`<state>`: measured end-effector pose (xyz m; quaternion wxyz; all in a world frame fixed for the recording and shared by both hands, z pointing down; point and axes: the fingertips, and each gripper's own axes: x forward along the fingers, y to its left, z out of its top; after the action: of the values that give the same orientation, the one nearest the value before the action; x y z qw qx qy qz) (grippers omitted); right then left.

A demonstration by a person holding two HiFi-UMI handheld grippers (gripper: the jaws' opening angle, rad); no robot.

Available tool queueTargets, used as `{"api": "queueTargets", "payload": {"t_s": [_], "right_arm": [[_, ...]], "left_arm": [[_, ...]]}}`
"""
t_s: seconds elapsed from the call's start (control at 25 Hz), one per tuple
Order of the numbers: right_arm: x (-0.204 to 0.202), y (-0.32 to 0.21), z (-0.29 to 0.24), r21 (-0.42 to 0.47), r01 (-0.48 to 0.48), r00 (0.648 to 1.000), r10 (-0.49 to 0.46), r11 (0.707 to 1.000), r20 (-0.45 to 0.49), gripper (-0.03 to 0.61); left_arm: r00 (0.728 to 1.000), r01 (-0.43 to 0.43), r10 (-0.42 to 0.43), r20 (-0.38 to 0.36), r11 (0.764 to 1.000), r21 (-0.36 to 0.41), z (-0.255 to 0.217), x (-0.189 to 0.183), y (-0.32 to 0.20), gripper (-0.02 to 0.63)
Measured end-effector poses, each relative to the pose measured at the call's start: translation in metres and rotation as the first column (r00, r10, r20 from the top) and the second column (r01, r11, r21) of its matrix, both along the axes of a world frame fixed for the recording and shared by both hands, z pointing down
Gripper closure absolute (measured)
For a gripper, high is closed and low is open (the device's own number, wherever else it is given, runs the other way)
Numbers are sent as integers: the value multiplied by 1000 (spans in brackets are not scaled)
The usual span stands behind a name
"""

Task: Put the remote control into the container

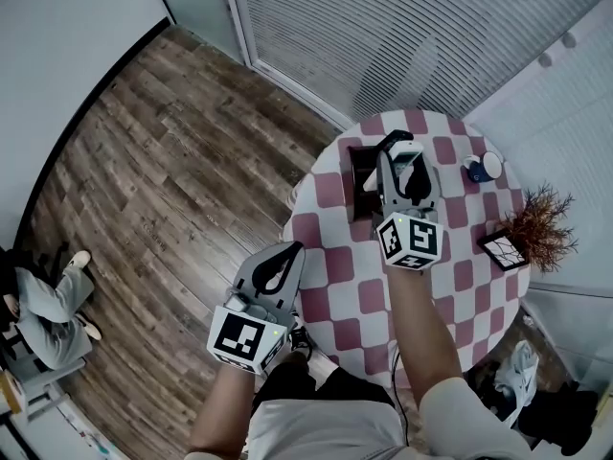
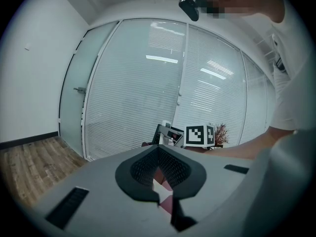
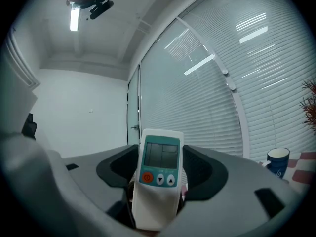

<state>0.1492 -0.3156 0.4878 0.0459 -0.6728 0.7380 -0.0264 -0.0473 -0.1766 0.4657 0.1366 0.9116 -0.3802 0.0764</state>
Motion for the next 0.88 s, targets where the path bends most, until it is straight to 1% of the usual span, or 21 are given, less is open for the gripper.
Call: {"api": "queueTargets", "payload": {"t_s": [0.12, 0.28, 0.4, 0.52, 0.76, 0.88], "right_arm": [[-4, 3, 8, -33, 13, 1000, -14, 999, -26, 298], [-19, 12, 24, -135, 64, 990, -80, 989, -118, 300], [-26, 19, 33, -183, 85, 981, -114, 979, -155, 304], [-27, 22, 42, -227, 87, 979, -125, 970, -159, 305], [-22, 21, 63, -323, 91, 979, -143, 942, -143, 305], [-20, 20, 67, -349, 91, 978, -149, 933, -145, 305]], "left_arm": [[1000, 1, -1, -1, 1000, 0, 0, -1, 0, 604], [1000, 4, -4, -8, 1000, -2, -1, -1, 0, 604], [1000, 3, -3, -8, 1000, -3, -2, -1, 0, 604], [1000, 2, -2, -11, 1000, -2, -3, 0, 2, 604], [1000, 4, -4, -10, 1000, -1, -2, 0, 8, 604], [1000, 5, -5, -12, 1000, 1, -3, 1, 11, 604]]}}
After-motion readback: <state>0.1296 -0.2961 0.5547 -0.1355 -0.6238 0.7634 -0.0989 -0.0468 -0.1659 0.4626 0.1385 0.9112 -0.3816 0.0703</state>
